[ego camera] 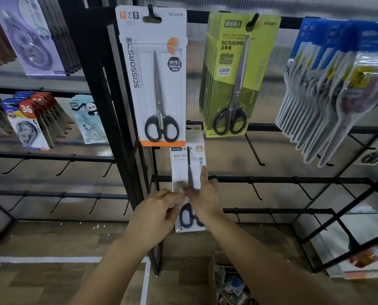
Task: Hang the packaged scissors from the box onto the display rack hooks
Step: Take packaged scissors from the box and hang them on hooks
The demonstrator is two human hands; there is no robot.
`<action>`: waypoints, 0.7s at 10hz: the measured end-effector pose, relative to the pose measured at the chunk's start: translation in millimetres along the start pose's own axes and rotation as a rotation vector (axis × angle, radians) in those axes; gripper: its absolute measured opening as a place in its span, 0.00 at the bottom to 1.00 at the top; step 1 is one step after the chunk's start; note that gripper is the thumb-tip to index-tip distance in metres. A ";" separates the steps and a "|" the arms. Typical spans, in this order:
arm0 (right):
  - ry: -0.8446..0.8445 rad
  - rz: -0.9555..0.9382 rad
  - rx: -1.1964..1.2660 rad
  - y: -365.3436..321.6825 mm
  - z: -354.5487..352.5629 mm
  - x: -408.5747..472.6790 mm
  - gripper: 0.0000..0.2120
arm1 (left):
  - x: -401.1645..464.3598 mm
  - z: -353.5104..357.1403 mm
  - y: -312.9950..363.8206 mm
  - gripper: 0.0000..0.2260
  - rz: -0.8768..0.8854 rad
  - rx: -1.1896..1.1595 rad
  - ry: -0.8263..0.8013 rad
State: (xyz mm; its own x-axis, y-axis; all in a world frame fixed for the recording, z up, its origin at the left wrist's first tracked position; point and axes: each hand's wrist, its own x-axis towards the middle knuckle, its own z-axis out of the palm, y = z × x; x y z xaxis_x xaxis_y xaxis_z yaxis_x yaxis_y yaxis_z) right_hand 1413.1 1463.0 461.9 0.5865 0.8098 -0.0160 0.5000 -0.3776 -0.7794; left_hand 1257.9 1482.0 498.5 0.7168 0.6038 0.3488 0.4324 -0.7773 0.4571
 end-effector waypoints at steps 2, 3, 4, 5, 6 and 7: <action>-0.140 0.062 -0.271 18.6 -8.0 -9.0 0.39 | -4.8 6.0 2.4 0.12 -0.038 -0.013 0.010; -0.241 0.151 -0.338 36.4 -13.7 -23.3 0.38 | -9.6 17.0 1.3 0.11 -0.045 -0.021 -0.040; -0.306 0.207 -0.392 58.4 -22.6 -40.5 0.36 | -14.7 40.4 0.0 0.09 -0.052 -0.045 -0.106; -0.297 0.274 -0.316 85.3 -35.8 -62.0 0.30 | -18.3 67.0 10.8 0.13 -0.072 -0.074 -0.158; -0.317 0.332 -0.328 116.7 -55.6 -79.5 0.26 | -21.0 96.0 32.4 0.10 -0.071 -0.086 -0.235; -0.430 0.271 -0.515 152.5 -86.0 -96.4 0.25 | -17.5 122.8 63.7 0.12 -0.048 -0.109 -0.298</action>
State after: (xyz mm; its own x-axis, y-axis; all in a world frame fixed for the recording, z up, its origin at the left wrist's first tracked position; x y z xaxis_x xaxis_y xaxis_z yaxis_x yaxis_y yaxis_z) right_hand 1487.7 1288.8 398.5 0.4830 0.7225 -0.4947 0.6715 -0.6682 -0.3203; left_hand 1340.1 1400.2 421.1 0.8327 0.5484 0.0765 0.4200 -0.7156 0.5582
